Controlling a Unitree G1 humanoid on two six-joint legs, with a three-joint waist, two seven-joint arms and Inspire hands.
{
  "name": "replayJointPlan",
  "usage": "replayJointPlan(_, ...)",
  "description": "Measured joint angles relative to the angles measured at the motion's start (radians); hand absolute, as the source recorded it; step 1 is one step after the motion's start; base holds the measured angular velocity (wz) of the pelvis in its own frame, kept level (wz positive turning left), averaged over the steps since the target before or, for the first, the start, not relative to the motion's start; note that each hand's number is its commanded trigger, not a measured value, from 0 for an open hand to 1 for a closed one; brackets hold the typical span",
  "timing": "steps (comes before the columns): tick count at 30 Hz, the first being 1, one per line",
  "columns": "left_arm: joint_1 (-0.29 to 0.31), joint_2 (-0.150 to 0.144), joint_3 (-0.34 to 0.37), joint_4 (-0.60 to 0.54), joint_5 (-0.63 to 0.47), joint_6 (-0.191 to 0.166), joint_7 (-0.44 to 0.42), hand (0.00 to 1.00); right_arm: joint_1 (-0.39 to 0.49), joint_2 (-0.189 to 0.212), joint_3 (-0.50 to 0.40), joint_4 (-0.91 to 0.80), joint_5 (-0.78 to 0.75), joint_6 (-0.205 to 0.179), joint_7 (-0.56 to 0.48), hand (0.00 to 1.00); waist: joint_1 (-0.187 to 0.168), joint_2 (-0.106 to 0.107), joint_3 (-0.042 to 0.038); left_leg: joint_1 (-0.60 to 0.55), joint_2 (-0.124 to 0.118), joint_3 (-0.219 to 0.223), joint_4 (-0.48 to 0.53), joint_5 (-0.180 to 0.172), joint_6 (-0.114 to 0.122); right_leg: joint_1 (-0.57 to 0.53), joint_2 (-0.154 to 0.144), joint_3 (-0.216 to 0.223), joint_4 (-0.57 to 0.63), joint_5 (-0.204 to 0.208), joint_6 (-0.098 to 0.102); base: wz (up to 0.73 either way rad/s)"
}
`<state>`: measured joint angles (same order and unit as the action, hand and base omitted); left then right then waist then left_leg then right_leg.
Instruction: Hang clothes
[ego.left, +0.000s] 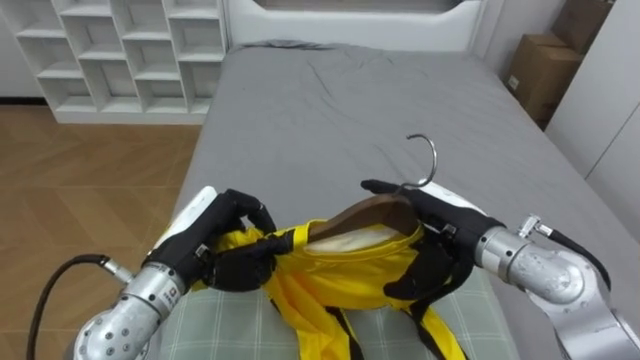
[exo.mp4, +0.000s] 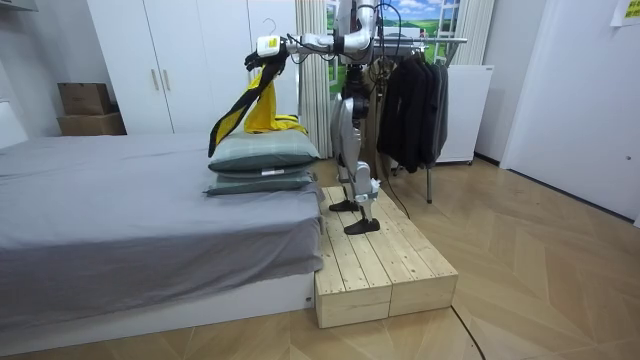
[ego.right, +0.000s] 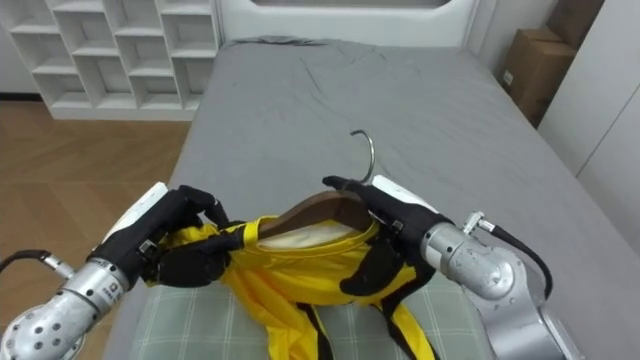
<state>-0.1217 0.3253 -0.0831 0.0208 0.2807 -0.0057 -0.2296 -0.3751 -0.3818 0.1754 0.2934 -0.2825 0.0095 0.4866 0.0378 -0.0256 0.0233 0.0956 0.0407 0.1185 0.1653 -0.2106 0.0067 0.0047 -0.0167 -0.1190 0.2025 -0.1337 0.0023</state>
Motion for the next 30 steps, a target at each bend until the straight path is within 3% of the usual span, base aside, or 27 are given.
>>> replayJointPlan(8, -0.013, 0.006, -0.001, 0.0, 0.007, 0.0, -0.002, 1.0, -0.001, 0.007, -0.001, 0.066, -0.027, -0.007, -0.035, 0.0, -0.001, -0.003, -0.0002, -0.011, 0.0, -0.021, 0.002, 0.0, 0.0, -0.002, -0.003, -0.022, 0.001, 0.0, 0.0, 0.08)
replayJointPlan(13, -0.036, 0.03, -0.001, 0.0, 0.007, 0.0, -0.003, 1.0, -0.032, 0.018, 0.0, 0.138, -0.026, -0.02, -0.052, 0.0, -0.002, -0.006, 0.0001, -0.011, 0.0, -0.023, 0.002, 0.0, 0.0, -0.002, -0.003, -0.021, 0.001, 0.0, 0.0, 0.0)
replayJointPlan(22, -0.037, 0.031, -0.001, 0.0, 0.005, 0.0, -0.003, 1.0, -0.038, 0.018, 0.0, 0.167, -0.032, -0.033, -0.069, 0.0, -0.003, -0.005, 0.0, -0.012, 0.0, -0.026, 0.002, 0.0, 0.0, -0.002, -0.004, -0.025, 0.0, 0.0, 0.0, 0.0)
replayJointPlan(23, -0.037, 0.031, -0.001, 0.0, 0.006, 0.0, -0.003, 1.0, -0.038, 0.018, 0.0, 0.168, -0.033, -0.033, -0.069, 0.62, -0.003, -0.005, 0.0, -0.012, 0.0, -0.026, 0.002, 0.0, 0.0, -0.002, -0.004, -0.026, 0.0, 0.0, 0.0, 0.0)
replayJointPlan(25, -0.037, 0.031, -0.001, 0.0, 0.006, -0.001, -0.003, 1.0, -0.038, 0.018, 0.0, 0.173, -0.034, -0.035, -0.069, 1.0, -0.005, -0.005, 0.0, -0.012, 0.0, -0.026, 0.002, 0.0, 0.0, -0.001, -0.004, -0.03, -0.001, 0.0, 0.0, 0.0)
replayJointPlan(30, -0.037, 0.031, -0.001, 0.0, 0.006, -0.001, -0.002, 1.0, -0.038, 0.017, 0.0, 0.174, -0.036, -0.037, -0.069, 1.0, -0.005, -0.005, -0.0001, -0.012, -0.001, -0.027, 0.002, 0.0, 0.0, -0.001, -0.005, -0.033, -0.001, 0.0, 0.0, 0.0)
